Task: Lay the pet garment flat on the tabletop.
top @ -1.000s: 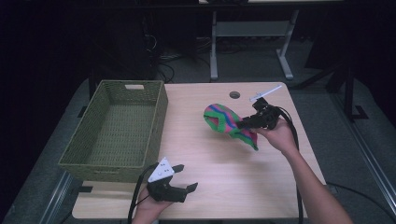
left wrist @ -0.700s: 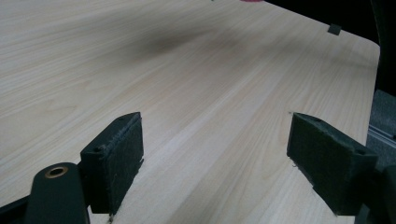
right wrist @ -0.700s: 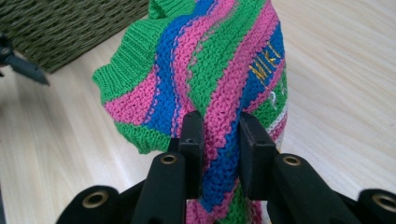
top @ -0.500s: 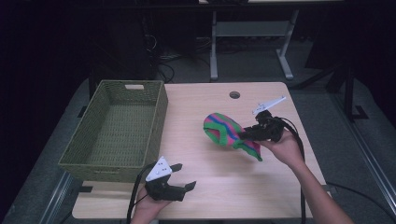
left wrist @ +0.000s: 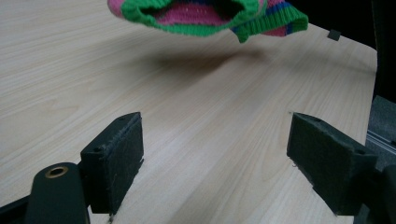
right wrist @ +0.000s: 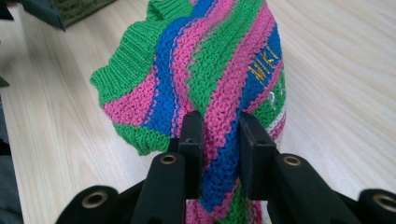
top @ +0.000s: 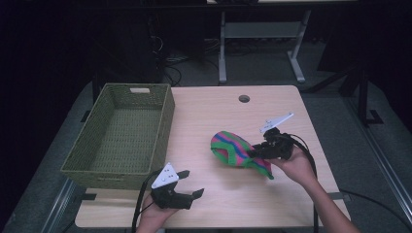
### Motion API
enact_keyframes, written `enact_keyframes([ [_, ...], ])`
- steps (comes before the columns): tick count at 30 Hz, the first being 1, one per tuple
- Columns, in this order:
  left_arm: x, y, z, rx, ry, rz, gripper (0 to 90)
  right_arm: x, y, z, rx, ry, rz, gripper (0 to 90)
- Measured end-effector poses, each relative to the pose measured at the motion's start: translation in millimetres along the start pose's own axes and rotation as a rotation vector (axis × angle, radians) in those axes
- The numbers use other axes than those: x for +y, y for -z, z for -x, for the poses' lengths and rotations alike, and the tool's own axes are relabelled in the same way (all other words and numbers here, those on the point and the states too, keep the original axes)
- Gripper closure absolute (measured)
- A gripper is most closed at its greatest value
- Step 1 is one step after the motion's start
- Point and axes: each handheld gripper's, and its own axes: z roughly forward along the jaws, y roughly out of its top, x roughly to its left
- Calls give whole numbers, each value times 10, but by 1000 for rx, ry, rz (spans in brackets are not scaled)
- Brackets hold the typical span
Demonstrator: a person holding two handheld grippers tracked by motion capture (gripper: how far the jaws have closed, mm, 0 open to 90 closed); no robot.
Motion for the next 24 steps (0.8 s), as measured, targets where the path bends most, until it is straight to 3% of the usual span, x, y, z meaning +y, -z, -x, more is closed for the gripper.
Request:
enact_keyframes([
  [14, 1, 28, -15, -5, 16, 9, 182, -100, -269, -155, 17, 28, -74, 729],
  [16, 1, 36, -15, -3, 14, 17, 182, -134, -382, -198, 32, 42, -99, 728],
  [21, 2, 51, -25, -3, 15, 25, 182, -166, -480, -255, 45, 59, -128, 723],
  [24, 1, 46, -33, -8, 18, 21, 182, -176, -554, -322, 80, 80, -153, 714],
])
